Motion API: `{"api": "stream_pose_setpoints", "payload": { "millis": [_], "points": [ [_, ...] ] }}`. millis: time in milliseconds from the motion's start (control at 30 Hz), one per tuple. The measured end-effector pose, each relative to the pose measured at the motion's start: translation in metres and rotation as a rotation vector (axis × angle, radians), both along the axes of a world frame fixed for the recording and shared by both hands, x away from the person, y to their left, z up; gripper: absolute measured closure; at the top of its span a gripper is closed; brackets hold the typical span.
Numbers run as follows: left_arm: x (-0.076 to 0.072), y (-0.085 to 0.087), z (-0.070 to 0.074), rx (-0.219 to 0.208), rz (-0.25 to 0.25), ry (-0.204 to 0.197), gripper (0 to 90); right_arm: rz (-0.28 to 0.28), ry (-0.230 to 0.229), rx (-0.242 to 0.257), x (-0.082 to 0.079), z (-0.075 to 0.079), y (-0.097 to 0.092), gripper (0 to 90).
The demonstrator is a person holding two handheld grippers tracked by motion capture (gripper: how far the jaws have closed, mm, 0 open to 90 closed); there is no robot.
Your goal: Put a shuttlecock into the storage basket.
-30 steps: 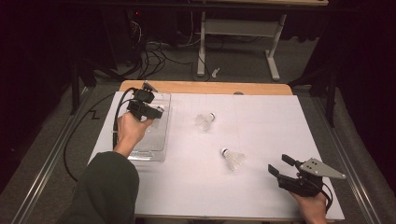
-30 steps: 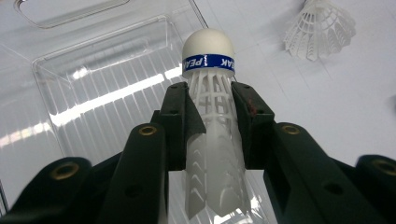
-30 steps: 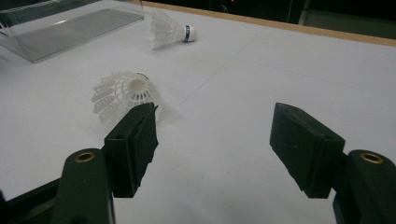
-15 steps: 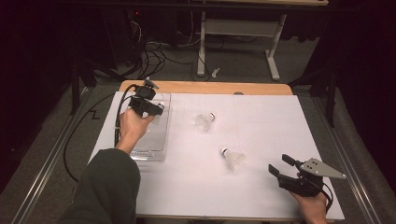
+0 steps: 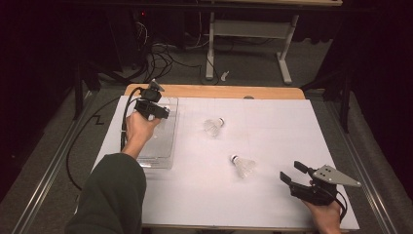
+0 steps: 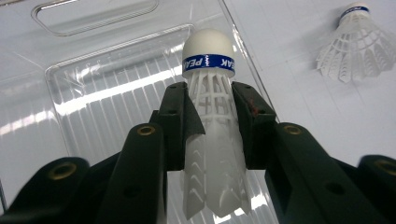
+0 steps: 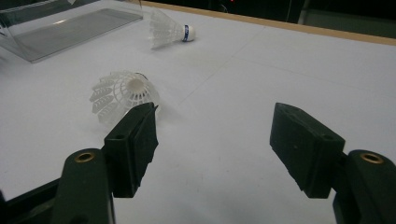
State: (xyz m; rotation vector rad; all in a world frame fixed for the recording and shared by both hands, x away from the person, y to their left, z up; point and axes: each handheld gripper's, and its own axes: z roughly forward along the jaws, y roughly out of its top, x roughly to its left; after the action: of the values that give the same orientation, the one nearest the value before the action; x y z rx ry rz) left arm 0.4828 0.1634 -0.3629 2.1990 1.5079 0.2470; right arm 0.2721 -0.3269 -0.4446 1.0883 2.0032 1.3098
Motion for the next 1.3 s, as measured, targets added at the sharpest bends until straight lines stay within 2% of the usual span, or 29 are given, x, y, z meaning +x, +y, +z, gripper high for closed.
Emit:
{"api": "stream_pose_setpoints", "payload": {
  "millis": [100,200,300,633,1300],
  "points": [
    [0.004,-0.001,-0.001,0.008,0.009,-0.003,67.9,0.0,-0.001,-0.001,0.0,0.0,0.0,32.6],
    [0.006,-0.005,-0.001,0.046,-0.002,-0.012,67.4,0.001,0.001,0.0,0.0,0.0,0.0,32.6],
    [0.009,-0.007,-0.002,0.032,0.002,-0.006,67.0,0.002,0.001,0.0,0.0,0.0,0.0,32.6],
    [0.017,-0.01,-0.011,0.067,0.01,0.002,65.6,0.002,0.001,0.001,0.0,0.0,0.0,32.6],
    [0.027,-0.011,-0.023,0.059,0.024,0.027,62.4,0.003,0.002,0.001,0.0,0.0,-0.001,32.6]
  ]
}}
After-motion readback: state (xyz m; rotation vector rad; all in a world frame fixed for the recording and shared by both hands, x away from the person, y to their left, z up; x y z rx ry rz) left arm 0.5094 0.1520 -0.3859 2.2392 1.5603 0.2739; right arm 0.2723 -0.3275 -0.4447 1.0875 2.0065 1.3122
